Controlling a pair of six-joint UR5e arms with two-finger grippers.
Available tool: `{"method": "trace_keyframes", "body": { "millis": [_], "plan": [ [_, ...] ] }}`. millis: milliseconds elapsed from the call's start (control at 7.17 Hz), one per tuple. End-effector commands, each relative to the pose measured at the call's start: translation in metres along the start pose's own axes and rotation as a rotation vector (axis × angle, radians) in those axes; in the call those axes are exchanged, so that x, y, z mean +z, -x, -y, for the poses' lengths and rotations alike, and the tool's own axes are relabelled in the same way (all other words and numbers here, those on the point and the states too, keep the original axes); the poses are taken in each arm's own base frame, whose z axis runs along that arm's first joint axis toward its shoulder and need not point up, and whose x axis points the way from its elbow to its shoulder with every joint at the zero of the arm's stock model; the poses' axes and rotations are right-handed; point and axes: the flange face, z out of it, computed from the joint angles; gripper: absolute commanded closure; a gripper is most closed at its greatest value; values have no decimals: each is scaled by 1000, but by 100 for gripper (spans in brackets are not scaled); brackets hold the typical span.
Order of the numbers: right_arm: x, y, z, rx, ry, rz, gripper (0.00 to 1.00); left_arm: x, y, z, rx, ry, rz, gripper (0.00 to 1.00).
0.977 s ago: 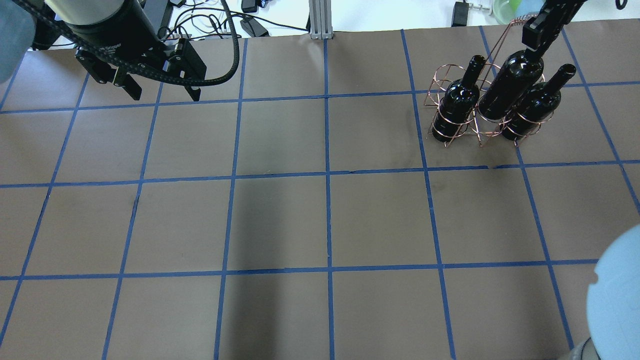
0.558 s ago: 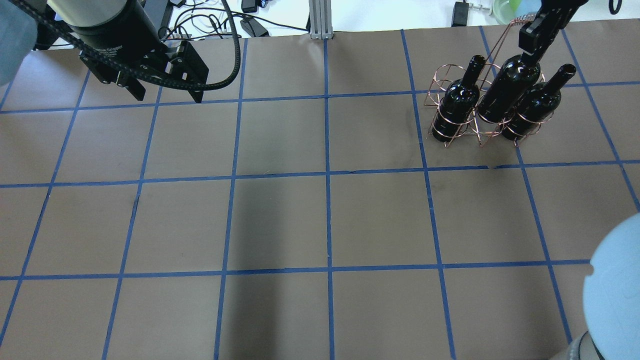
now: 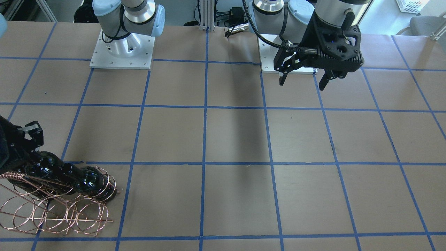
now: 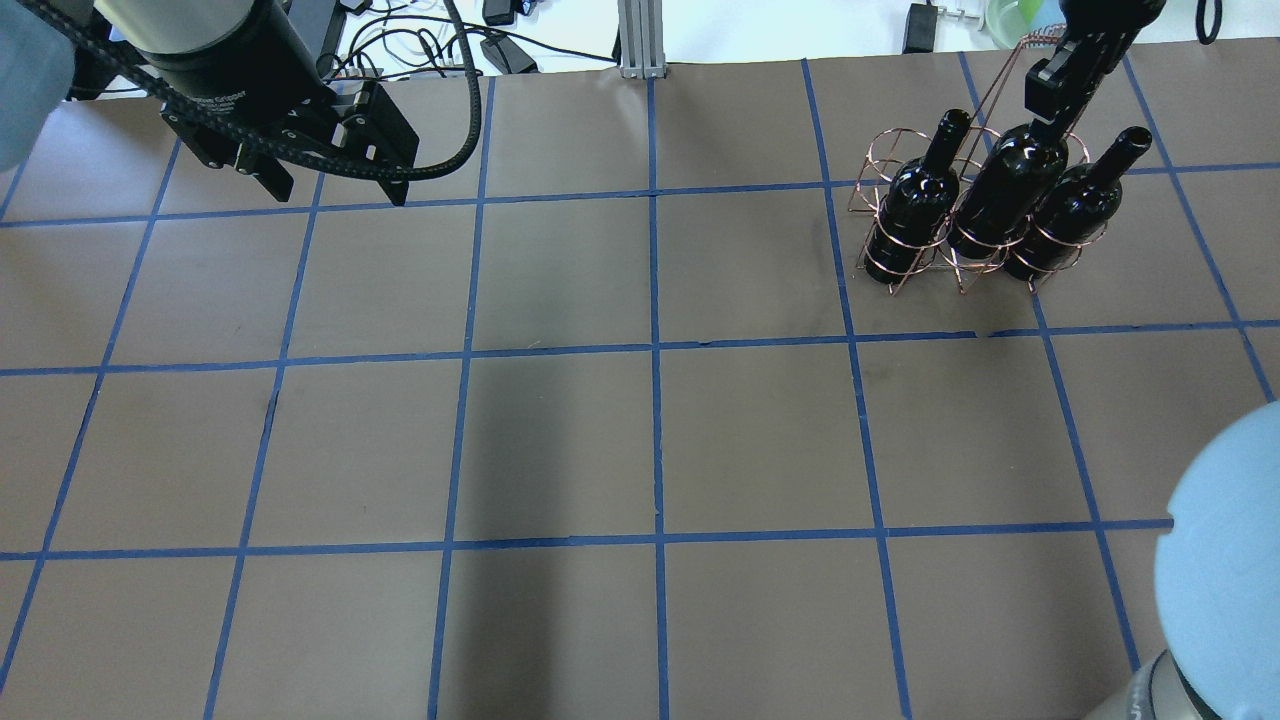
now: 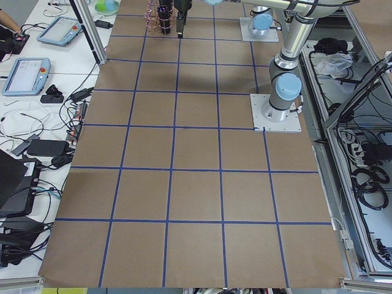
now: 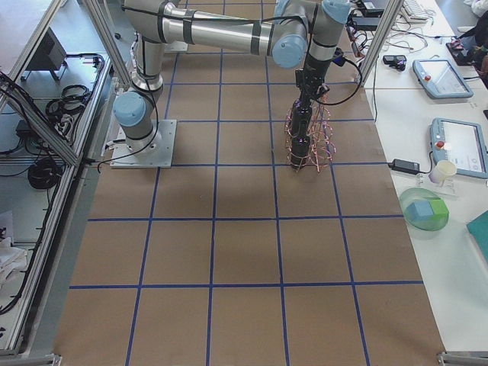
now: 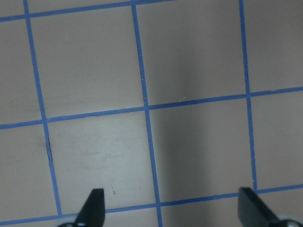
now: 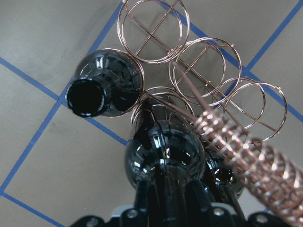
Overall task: Place wine into wine basket
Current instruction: 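Lower the bottle down into the rack with the right gripper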
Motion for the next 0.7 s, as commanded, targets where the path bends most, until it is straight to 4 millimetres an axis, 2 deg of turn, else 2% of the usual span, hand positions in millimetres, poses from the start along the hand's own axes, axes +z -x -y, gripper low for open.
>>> {"method": "trace_keyframes", "body": {
  "millis": [0, 558],
  "plan": [
    [7, 0, 4, -5, 7, 7, 100, -1, 0, 0, 0, -1, -1, 0],
    [17, -2, 7, -6, 9, 5, 100, -1, -1, -1, 1, -1, -1, 0]
  ]
}}
